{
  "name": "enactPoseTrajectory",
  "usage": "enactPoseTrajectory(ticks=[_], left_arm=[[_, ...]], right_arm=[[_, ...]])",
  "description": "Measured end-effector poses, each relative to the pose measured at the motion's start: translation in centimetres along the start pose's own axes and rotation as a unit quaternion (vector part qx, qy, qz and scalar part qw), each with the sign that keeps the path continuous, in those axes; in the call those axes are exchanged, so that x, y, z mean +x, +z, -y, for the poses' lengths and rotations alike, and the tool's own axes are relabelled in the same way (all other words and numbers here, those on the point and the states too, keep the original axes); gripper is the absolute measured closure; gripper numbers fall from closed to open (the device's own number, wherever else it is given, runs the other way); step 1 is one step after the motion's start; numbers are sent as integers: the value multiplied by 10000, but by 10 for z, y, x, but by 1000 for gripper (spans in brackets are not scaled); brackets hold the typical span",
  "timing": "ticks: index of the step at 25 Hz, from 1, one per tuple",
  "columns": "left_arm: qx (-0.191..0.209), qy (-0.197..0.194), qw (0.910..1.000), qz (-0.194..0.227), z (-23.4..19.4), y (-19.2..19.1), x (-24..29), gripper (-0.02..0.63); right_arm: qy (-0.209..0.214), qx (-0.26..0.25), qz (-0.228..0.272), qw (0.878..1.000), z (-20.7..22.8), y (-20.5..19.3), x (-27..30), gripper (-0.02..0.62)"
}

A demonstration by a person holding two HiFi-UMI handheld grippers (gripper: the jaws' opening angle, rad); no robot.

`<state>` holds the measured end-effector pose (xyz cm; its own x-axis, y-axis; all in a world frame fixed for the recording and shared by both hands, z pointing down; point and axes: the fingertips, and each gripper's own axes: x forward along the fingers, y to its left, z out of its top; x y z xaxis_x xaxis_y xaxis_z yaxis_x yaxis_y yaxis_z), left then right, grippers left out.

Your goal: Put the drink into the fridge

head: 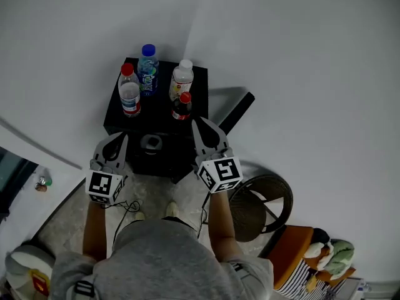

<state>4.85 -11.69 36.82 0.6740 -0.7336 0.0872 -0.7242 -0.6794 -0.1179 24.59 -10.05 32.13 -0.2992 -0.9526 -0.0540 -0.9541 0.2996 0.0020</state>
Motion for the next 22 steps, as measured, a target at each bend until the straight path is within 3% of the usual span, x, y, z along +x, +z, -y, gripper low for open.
enactPoseTrajectory(ticks=[3, 5, 7, 14, 22], left_arm=[[-27, 283, 9995, -96, -8, -5, 1, 604], [-36, 457, 9989, -130, -13, -7, 0, 604], [-59, 615, 9980, -145, -19, -8, -1, 604], [-106, 1037, 9943, -224, -28, -11, -10, 604], [-144, 1180, 9924, -314, -27, -15, -16, 604]], right_arm=[[182, 35, 31, 9998, 7, 3, 17, 563], [425, 114, -6, 9990, 7, 2, 27, 477], [627, 121, -63, 9979, 4, 0, 37, 453], [762, 127, -162, 9969, 6, -5, 59, 426], [908, 39, -297, 9954, 8, -7, 71, 426]])
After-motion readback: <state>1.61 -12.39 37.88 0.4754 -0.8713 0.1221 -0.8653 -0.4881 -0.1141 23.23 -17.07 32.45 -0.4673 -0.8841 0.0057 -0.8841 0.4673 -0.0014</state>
